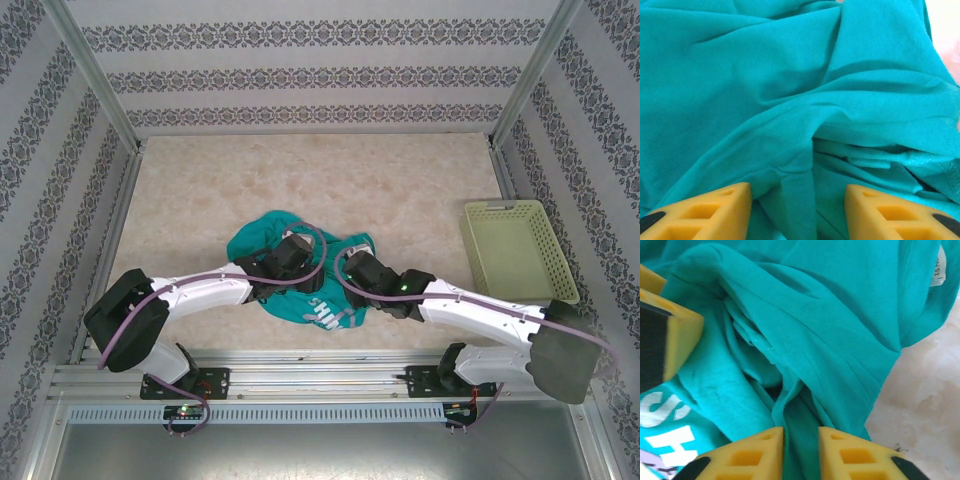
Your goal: Fold the inside-out t-shirt
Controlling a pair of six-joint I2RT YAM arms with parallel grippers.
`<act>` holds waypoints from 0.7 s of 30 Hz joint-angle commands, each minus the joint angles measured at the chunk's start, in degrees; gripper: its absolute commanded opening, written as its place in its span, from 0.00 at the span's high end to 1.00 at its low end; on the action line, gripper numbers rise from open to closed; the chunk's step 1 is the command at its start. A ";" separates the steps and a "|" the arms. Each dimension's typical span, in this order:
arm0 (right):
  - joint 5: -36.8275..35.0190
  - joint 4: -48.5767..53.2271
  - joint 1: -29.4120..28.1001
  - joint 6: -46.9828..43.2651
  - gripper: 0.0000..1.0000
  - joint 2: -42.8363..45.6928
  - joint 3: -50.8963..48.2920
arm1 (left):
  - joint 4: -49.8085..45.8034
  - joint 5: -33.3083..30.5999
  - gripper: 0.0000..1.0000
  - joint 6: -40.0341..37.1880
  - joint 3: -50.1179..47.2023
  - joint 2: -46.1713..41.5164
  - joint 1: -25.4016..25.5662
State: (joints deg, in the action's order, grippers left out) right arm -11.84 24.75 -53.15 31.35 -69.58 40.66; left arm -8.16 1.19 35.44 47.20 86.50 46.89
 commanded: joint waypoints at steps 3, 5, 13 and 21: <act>-2.14 2.38 -0.64 -0.03 0.93 0.58 1.52 | -1.57 -1.84 0.47 0.28 -0.52 -0.07 0.39; -2.93 3.15 -0.62 0.20 1.00 2.39 1.37 | -1.81 -2.41 0.47 0.36 -0.36 0.15 0.30; -6.15 6.06 -0.34 -0.24 1.00 16.15 -0.71 | 1.31 0.57 0.45 1.68 -3.58 -0.47 -3.17; 0.92 0.16 5.06 0.94 1.00 29.30 -8.80 | 3.46 5.58 0.42 1.16 -5.74 -0.61 -7.86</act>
State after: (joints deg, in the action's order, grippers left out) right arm -13.28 27.00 -49.98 31.55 -41.45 34.17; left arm -3.66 6.44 36.91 40.64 86.11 39.70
